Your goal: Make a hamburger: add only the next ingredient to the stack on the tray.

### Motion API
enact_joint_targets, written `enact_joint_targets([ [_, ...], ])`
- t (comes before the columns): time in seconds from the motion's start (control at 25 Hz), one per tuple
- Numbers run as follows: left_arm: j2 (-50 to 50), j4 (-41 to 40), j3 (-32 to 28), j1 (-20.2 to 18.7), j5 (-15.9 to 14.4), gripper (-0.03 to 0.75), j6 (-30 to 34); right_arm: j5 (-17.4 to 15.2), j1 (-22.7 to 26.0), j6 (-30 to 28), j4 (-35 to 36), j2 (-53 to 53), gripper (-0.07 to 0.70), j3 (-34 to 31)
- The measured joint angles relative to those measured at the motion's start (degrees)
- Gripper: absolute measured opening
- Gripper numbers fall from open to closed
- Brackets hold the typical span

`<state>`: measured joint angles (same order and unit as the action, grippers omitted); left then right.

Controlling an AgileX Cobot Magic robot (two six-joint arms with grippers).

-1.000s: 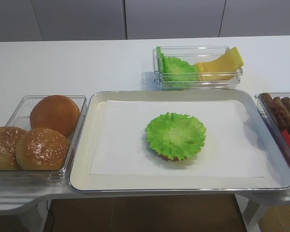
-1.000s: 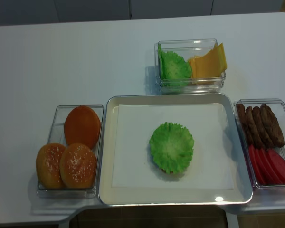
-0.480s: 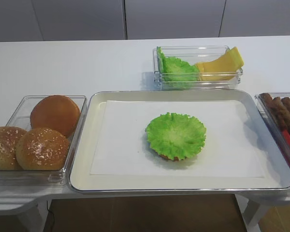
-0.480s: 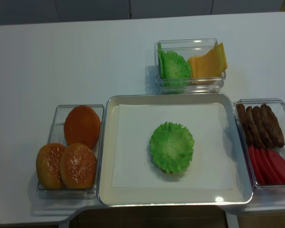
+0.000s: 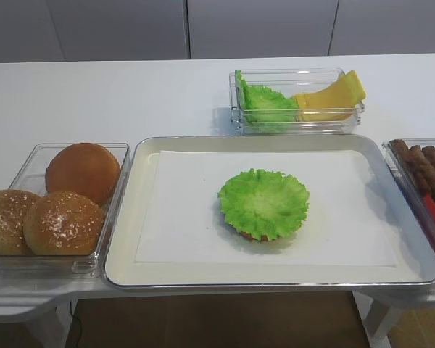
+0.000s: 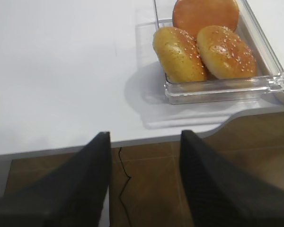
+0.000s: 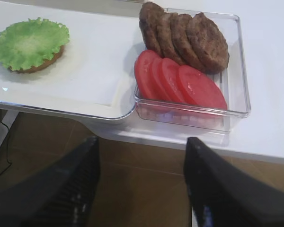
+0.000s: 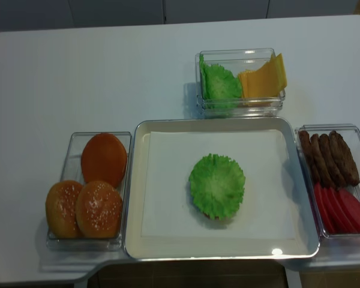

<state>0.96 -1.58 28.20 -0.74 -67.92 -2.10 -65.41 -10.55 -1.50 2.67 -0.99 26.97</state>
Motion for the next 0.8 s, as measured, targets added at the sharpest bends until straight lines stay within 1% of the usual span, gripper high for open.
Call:
enact_joint_targets([
  [0.44,0.00,0.00,0.00,0.00,0.00,0.351,0.00,0.12,0.00,-0.03,0.00,0.00,0.429,0.00],
  [0.64,0.00,0.00,0.00,0.00,0.00,0.351,0.00,0.12,3.90,-0.03,0.00,0.00,0.429,0.00],
  [0.8,0.00,0.00,0.00,0.00,0.00,0.351,0.00,0.12,4.46,-0.13,0.00,0.00,0.429,0.00],
])
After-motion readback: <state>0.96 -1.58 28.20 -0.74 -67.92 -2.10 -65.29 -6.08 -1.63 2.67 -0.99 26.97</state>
